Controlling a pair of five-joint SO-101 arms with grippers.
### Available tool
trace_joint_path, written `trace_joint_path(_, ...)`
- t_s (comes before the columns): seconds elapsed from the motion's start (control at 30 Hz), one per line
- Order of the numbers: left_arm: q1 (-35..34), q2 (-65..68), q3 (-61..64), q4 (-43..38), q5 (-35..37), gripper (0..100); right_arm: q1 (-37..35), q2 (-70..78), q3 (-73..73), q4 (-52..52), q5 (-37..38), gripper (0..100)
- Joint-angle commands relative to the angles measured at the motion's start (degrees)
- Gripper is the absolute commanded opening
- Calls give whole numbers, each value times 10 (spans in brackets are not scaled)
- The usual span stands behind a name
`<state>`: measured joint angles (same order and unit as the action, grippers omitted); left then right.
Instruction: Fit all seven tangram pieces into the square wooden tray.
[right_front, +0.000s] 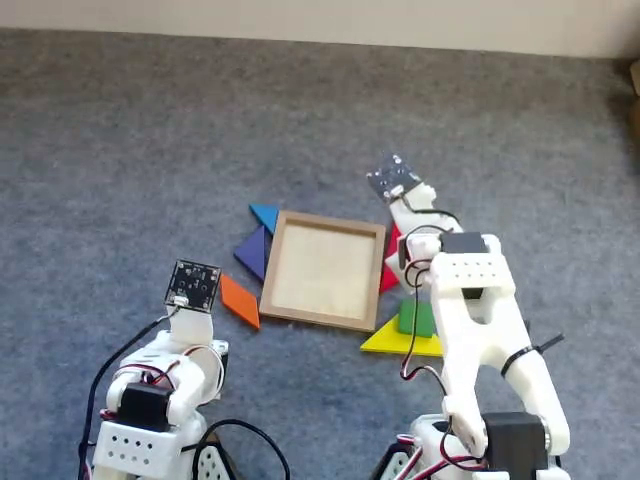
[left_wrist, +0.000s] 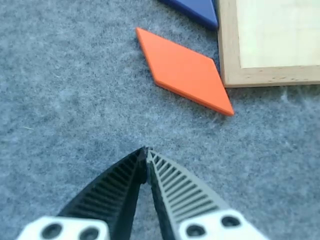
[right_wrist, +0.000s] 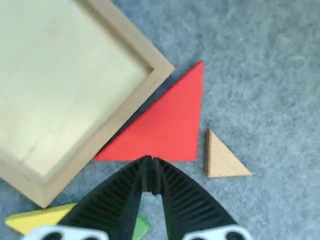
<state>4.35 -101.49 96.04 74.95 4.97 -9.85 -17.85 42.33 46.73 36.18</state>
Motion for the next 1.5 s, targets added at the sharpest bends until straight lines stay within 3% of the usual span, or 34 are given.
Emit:
trace_joint_path(0.0,-6,-25,11,4,-4,9,-5,7,-7,-16,-69,49)
trace_joint_path(0.17,-6,-25,11,4,-4,9,-7,30,-7,-15,-140,251)
trace_joint_path(0.23,-6,-25,11,4,-4,9,-16,44,-8,-15,-156,277)
trace_joint_path(0.4,-6,-25,11,4,-4,9,-22,110,-62,-5,-236,277)
trace_joint_path(0.67,-6,-25,11,4,-4,9,-23,247,-261,152,-336,278)
trace_joint_path(1.0,-6,-25,11,4,-4,9,-32,345,-380,213,-345,278)
trace_joint_path(1.2,-6,-25,11,4,-4,9,-58,363,-385,212,-345,278)
trace_joint_path(1.47,-6,-25,11,4,-4,9,-34,412,-386,191,-341,273)
